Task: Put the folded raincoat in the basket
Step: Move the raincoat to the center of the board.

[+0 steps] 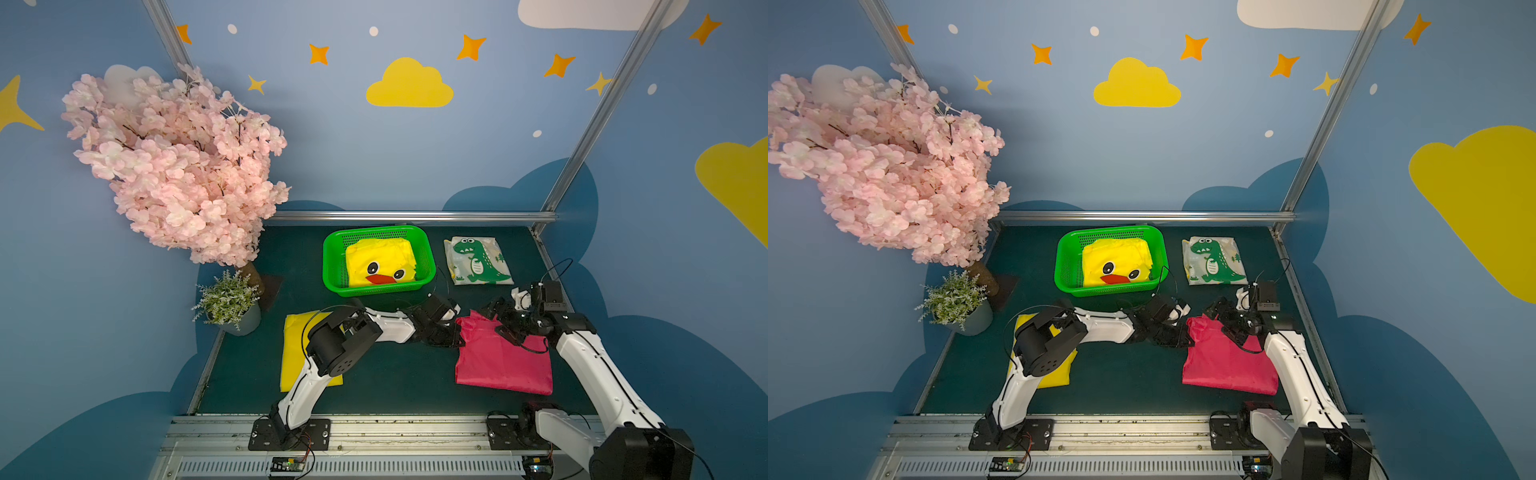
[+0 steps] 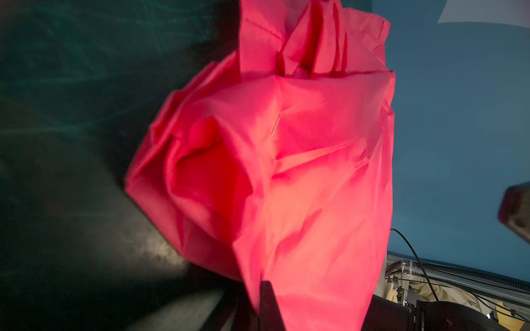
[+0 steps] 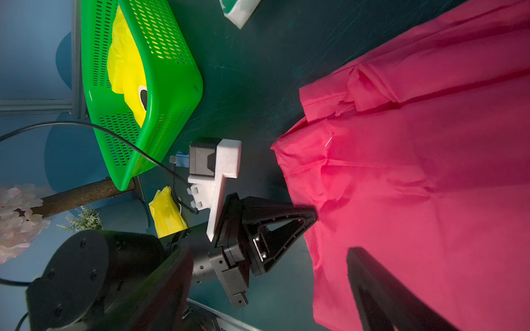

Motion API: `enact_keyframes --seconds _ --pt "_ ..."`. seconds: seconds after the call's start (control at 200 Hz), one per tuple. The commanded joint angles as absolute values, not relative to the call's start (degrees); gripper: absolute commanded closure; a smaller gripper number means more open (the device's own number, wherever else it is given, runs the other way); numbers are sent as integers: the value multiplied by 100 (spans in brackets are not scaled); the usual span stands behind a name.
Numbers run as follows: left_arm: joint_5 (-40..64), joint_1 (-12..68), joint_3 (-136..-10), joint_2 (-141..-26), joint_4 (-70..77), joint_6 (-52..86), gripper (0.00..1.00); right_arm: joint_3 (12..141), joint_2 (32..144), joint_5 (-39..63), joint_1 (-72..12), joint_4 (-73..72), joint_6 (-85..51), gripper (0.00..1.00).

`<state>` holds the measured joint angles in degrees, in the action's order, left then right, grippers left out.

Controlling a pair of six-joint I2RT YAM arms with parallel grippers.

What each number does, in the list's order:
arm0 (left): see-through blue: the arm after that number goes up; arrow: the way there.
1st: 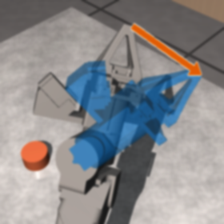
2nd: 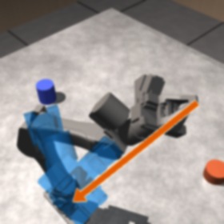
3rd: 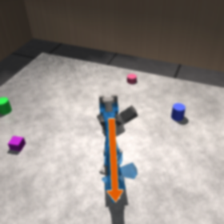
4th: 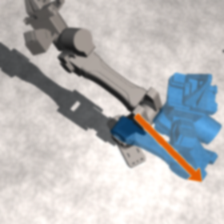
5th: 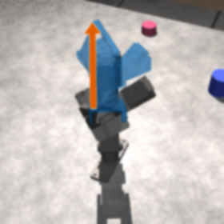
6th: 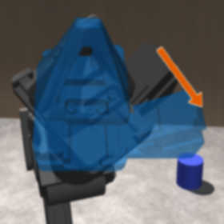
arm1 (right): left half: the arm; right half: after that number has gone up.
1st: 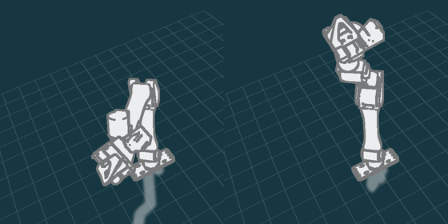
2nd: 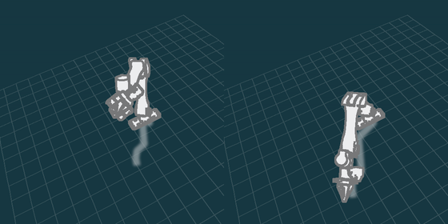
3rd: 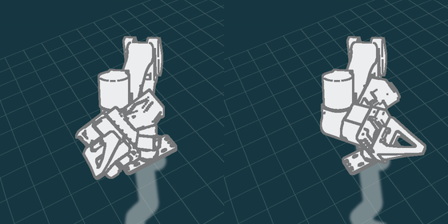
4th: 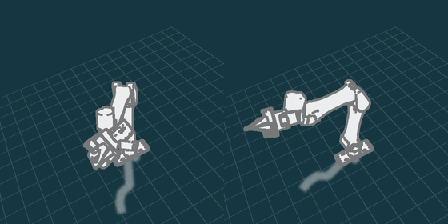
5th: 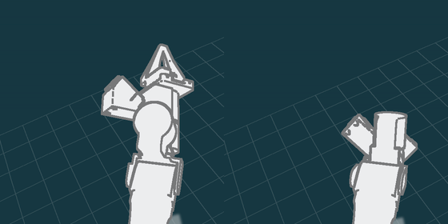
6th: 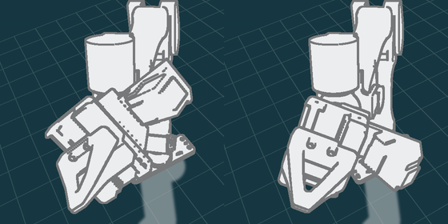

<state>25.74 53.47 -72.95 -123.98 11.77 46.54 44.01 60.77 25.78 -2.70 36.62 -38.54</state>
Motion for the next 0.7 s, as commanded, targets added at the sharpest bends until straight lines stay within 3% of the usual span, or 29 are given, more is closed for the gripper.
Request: enact_keyframes --seconds 0.0,0.405,0.696 --pt "2469 5242 -6891 -11953 1195 4609 98 4640 6173 2736 -276 3573 -3796 12" --pt "2096 4572 -4647 -10146 1358 4662 98 5076 6767 2695 -1237 3354 -3844 12" --pt "1608 3981 -3543 -8759 571 4463 98 5306 7378 2490 -2175 3076 -3981 12"
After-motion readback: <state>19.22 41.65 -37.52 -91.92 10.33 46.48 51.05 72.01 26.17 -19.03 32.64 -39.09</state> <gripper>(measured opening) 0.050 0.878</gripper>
